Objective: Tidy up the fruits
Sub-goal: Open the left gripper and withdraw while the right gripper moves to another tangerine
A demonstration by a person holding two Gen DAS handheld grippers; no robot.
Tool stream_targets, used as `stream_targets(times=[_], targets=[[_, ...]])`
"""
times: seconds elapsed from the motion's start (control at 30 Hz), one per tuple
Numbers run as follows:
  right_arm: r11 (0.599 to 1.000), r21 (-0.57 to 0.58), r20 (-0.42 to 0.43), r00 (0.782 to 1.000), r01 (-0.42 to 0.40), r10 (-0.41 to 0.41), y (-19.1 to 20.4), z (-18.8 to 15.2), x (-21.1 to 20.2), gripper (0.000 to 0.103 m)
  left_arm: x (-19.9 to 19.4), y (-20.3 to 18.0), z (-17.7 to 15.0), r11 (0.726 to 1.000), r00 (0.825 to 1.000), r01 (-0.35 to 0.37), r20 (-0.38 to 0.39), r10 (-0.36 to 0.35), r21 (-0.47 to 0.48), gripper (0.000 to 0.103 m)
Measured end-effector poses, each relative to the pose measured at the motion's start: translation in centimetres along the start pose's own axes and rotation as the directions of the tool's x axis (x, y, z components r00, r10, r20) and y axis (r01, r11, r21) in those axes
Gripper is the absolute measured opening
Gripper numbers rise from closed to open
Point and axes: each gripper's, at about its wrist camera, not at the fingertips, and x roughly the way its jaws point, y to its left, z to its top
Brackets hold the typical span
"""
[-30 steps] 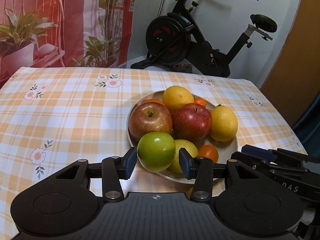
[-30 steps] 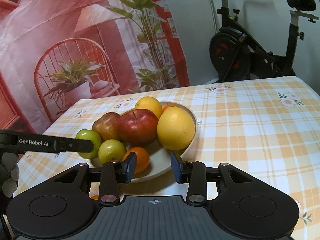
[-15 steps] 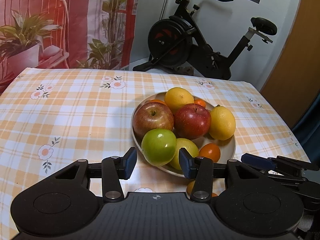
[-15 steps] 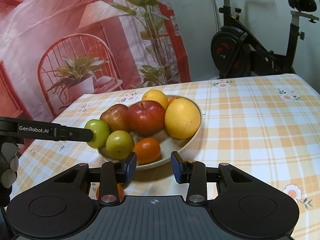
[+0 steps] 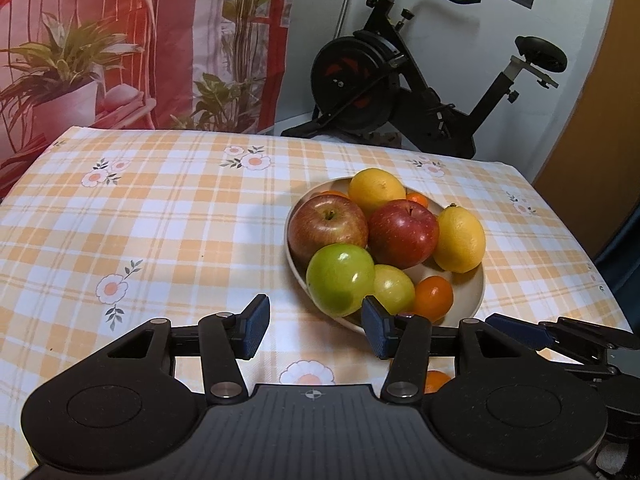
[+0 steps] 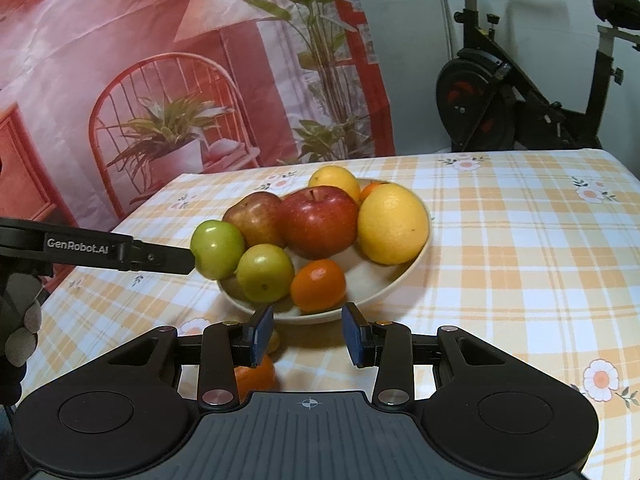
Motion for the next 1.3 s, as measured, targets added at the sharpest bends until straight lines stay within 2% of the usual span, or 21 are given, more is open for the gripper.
stream_targets(times=[0.57,1.03,1.13,1.3], targets=[[0.998,-0.029,-0.059,0.997,-0.053,0.051,1.7,-1.0,0.7,0.037,0.2,0.3,-0.6,1.0,1.0,-0.013,-0.02,0.013,-0.007,0.053],[0.992,-0.059,-0.117,0.988,-0.112,0.104,3.1,-1.7,1.6,0.042,0.3,0.4,-0.7,1.0,1.0,-0.016,-0.027,0.016,-0.009,0.053],[0.99,-0.066,-0.136,0.984,-0.127,0.117,3.3,-1.8,1.8,0.04,0.3,0.4,-0.8,1.0,1.0,-0.016,-0.027,0.016,-0.008,0.053],[0.985,-0.079,-0.153,0.978,-0.152,0.139,3.8,-2.0,1.8,0.032,0.3,0.4,-0.8,1.0,0.999,-0.016,-0.028,0.016,-0.008,0.053]])
